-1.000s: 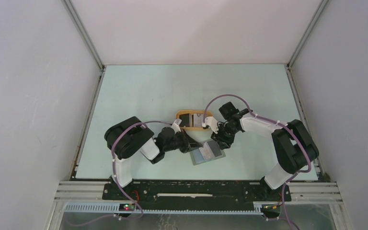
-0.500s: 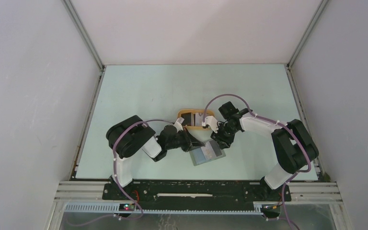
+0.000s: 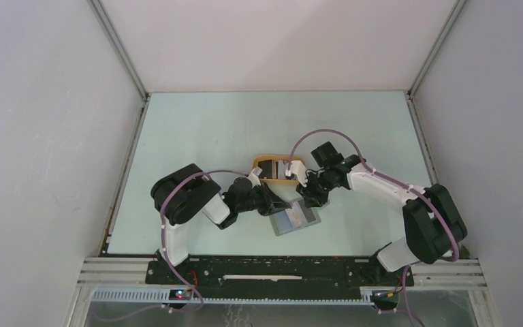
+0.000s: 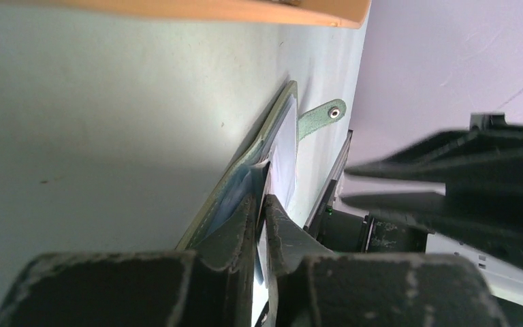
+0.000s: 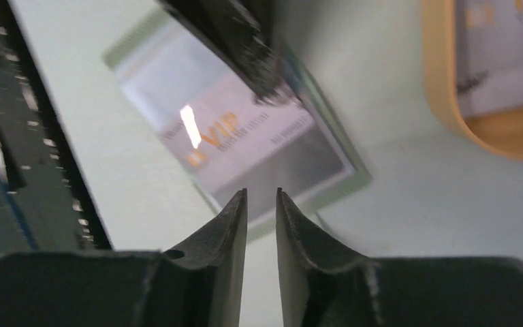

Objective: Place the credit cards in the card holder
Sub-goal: Insert the credit card into the card holder.

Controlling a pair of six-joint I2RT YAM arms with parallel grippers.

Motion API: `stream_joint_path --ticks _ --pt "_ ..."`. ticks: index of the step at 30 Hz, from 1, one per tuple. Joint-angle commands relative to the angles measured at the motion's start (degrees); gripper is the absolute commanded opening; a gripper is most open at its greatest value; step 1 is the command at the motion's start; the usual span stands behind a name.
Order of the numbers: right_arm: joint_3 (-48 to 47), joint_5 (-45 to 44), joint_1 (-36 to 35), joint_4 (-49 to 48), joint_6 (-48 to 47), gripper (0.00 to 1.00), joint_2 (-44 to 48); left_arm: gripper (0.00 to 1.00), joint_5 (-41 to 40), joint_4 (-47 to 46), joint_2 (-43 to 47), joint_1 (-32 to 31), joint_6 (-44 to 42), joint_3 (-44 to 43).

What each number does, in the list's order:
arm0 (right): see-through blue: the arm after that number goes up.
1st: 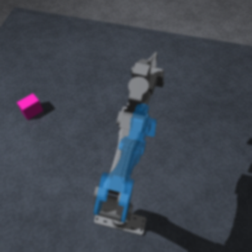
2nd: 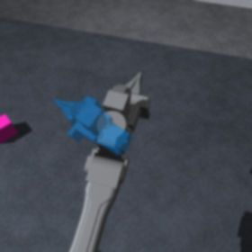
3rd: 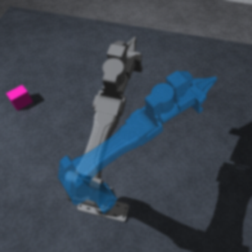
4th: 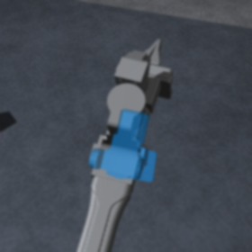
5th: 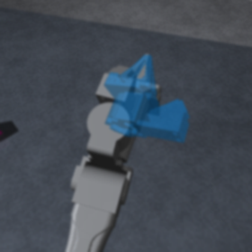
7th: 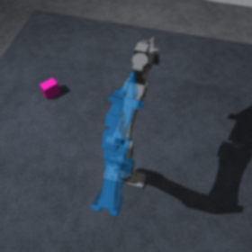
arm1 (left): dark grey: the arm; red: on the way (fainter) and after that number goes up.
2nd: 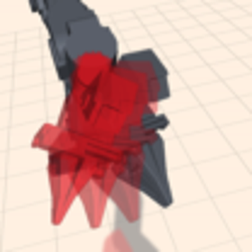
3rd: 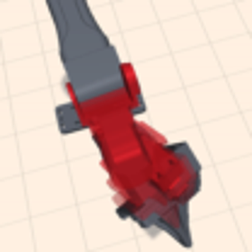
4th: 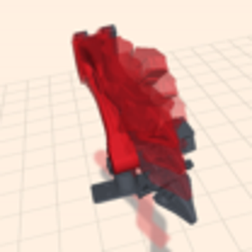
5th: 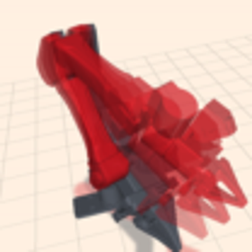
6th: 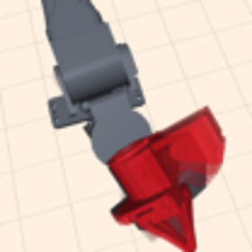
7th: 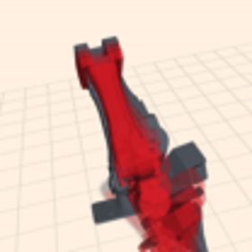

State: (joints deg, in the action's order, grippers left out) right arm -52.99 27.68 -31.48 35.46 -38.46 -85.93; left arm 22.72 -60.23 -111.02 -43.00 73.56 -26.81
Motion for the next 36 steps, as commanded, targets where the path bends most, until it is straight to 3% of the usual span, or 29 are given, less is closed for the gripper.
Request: stream_joint_path --ticks 1,3,6,11,16,36 --pt "-1.49 8.08 -5.47 0.53 -1.2 0.21 3.04 0.15 0.74 2.49 0.09 0.02 -1.26 -1.36" --pt "-1.5 8.62 -8.79 -0.32 -1.31 0.06 3.5 0.16 0.67 2.48 0.11 0.02 -1.24 -1.27" --pt "-0.46 4.98 -14.36 -5.08 0.11 0.01 4.12 0.17 0.57 2.48 0.18 -0.03 -1.17 -1.07" --pt "0.21 -6.68 -21.71 -12.66 2.33 0.01 0.5 0.19 0.72 2.48 0.15 -0.02 -0.91 -0.76" --pt "-0.27 -11.86 -23.48 -14.19 2.49 0.01 -3.09 0.21 0.66 2.48 0.07 -0.04 -0.89 -0.74" --pt "1.42 -17.65 -22.79 -10.71 -1.58 0.01 -4.94 0.25 1.19 3.42 -0.32 0.02 -1.26 -1.49"
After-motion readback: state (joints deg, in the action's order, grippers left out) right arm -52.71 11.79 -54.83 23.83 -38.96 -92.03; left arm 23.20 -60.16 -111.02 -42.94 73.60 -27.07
